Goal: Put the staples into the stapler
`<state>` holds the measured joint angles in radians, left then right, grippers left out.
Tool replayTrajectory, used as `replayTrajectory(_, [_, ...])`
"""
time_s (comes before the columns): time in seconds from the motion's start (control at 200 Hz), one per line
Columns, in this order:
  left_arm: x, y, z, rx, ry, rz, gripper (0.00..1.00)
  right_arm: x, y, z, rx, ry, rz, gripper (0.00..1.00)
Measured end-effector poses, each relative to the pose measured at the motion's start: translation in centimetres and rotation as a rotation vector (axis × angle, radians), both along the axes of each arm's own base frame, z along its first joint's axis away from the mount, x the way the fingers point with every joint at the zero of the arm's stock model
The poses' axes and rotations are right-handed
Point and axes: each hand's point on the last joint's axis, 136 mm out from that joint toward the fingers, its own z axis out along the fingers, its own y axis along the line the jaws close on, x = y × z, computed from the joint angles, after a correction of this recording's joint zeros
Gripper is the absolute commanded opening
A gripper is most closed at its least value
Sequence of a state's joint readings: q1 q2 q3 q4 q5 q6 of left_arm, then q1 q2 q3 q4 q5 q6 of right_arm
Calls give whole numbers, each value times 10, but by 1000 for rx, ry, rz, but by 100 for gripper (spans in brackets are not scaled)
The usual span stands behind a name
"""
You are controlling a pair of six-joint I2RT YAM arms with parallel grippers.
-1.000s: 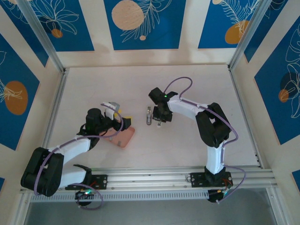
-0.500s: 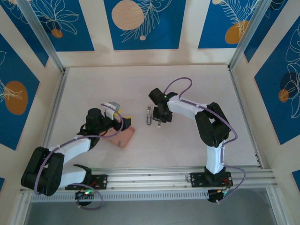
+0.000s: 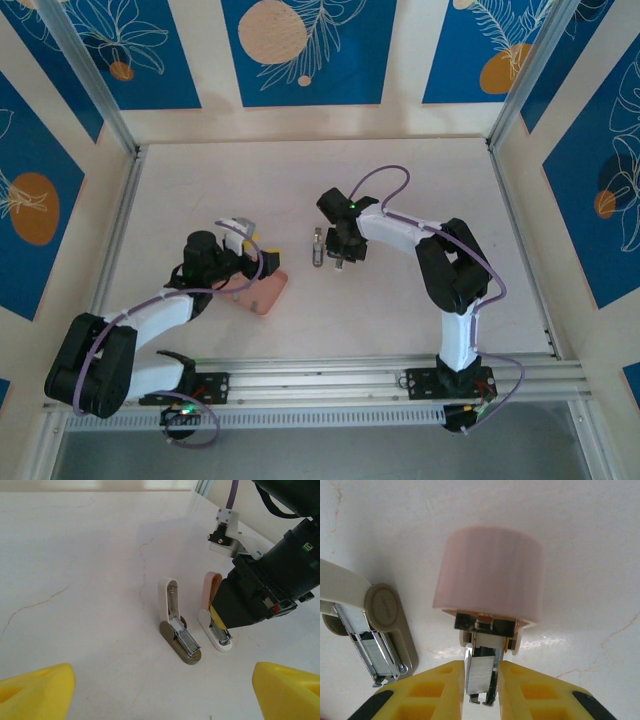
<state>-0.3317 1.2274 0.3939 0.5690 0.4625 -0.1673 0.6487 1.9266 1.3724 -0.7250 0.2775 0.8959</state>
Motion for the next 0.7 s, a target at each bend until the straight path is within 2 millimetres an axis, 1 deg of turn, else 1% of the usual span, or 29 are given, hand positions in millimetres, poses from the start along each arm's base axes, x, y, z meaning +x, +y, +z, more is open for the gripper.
replayTrajectory(0.28, [0,0,0,0,0,0,91,1,0,5,8,-10,-1,25])
replayTrajectory(0.55, [0,0,0,0,0,0,91,-2,0,5,7,1,-1,26])
replayTrajectory(0.7, [0,0,0,0,0,0,91,-5,-1,4,1,27,-12,34])
